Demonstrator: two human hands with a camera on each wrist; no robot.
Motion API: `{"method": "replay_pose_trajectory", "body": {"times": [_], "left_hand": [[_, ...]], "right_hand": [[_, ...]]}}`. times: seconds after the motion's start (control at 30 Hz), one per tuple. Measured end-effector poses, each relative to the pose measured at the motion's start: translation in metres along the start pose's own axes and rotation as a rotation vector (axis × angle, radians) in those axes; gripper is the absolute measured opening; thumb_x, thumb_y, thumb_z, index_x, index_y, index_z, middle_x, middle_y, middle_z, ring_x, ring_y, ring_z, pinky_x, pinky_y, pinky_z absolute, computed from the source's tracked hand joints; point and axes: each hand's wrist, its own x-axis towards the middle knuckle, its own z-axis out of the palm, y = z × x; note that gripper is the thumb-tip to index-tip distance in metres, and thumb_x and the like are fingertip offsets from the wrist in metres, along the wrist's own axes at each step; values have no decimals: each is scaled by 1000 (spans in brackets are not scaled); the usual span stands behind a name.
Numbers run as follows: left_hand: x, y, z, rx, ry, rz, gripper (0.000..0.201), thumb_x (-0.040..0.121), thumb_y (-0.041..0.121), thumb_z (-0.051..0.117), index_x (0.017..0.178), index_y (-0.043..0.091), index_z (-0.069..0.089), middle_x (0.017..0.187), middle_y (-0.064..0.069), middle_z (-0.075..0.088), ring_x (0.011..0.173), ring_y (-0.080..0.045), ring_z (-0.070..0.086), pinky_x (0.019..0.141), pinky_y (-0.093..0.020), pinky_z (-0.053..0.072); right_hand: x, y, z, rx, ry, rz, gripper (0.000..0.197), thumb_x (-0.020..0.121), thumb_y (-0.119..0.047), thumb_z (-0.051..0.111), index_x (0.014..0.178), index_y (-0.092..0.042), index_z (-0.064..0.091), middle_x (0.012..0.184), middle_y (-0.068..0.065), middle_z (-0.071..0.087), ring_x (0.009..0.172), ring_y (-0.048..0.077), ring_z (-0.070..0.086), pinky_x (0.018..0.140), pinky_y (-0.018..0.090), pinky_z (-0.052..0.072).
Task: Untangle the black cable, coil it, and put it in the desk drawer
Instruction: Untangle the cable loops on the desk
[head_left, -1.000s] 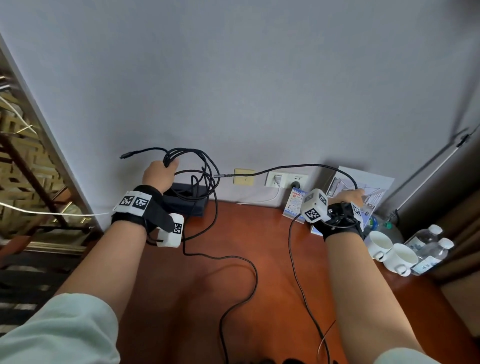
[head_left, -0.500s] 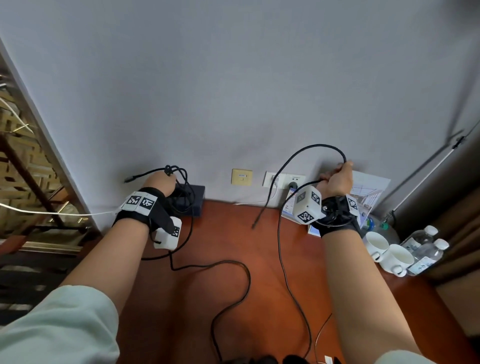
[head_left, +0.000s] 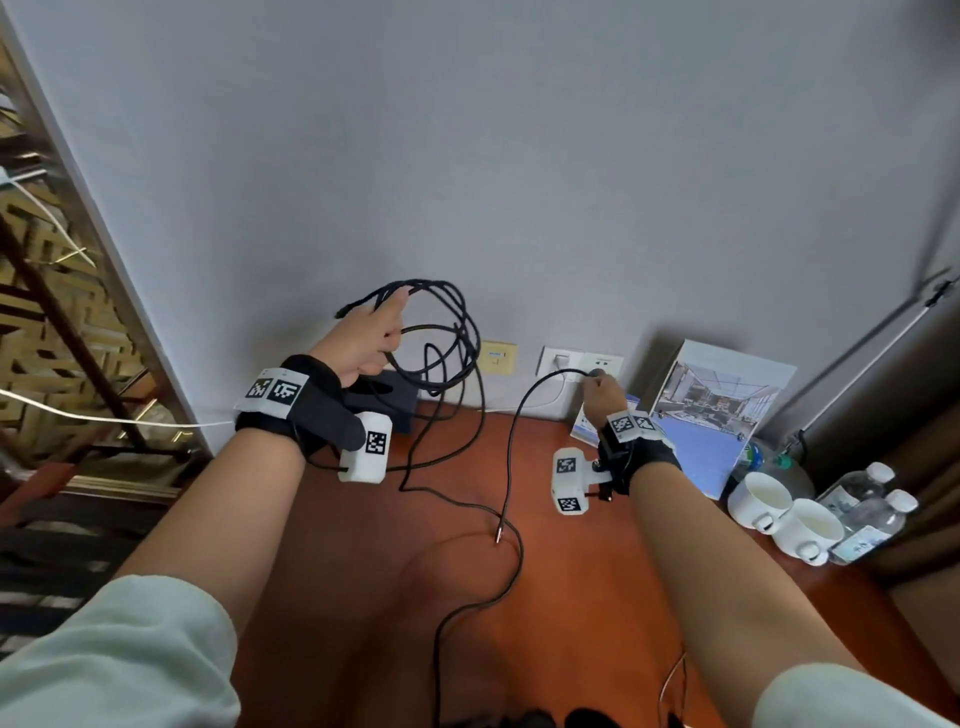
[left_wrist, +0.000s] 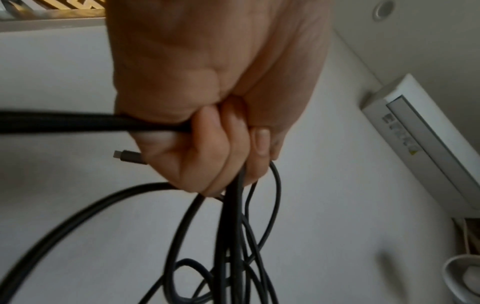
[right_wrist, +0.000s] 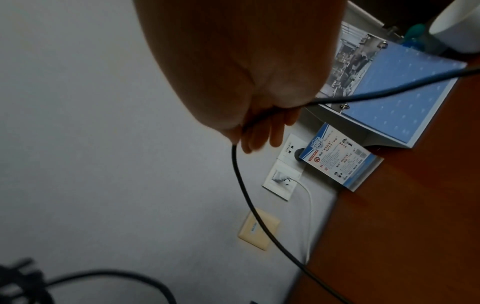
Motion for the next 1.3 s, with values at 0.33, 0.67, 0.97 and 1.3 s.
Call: {"method": "replay_pose_trajectory", "body": {"times": [0.33, 0.67, 0.97, 1.3], "left_hand": [[-6, 20, 13, -82, -110, 78, 50, 92, 63, 37, 68, 25, 18, 54, 5, 20, 42, -9, 9, 37, -18, 10], [0, 12, 29, -300, -107, 30, 51, 95, 59, 35, 61, 24, 23, 50, 7, 20, 42, -9, 8, 43, -25, 5], [-7, 4, 50, -257, -275, 22, 47, 99, 53, 31, 66, 20, 35, 57, -2, 48, 39, -11, 14, 43, -26, 9], [-11, 8, 53, 6, -357, 97, 45, 91, 38, 41, 117, 10, 64, 128, 4, 58, 62, -18, 56, 59, -25, 37]], "right_hand": [[-42, -45, 3, 201, -194, -176, 29, 99, -19, 43, 95, -2, 66, 96, 10, 63, 94, 23, 56, 91, 36, 42], [-82, -84, -16, 444, -684, -91, 59, 95, -61, 32, 104, -13, 65, 100, 4, 73, 78, 13, 67, 67, 20, 50], [-83, -89, 1, 557, -634, 22, 54, 81, -52, 68, 115, -11, 62, 95, 12, 74, 87, 26, 72, 77, 40, 58], [-86, -88, 7, 745, -402, 66, 25, 96, -13, 42, 74, -10, 56, 50, -2, 49, 57, 17, 48, 96, 58, 46]]}}
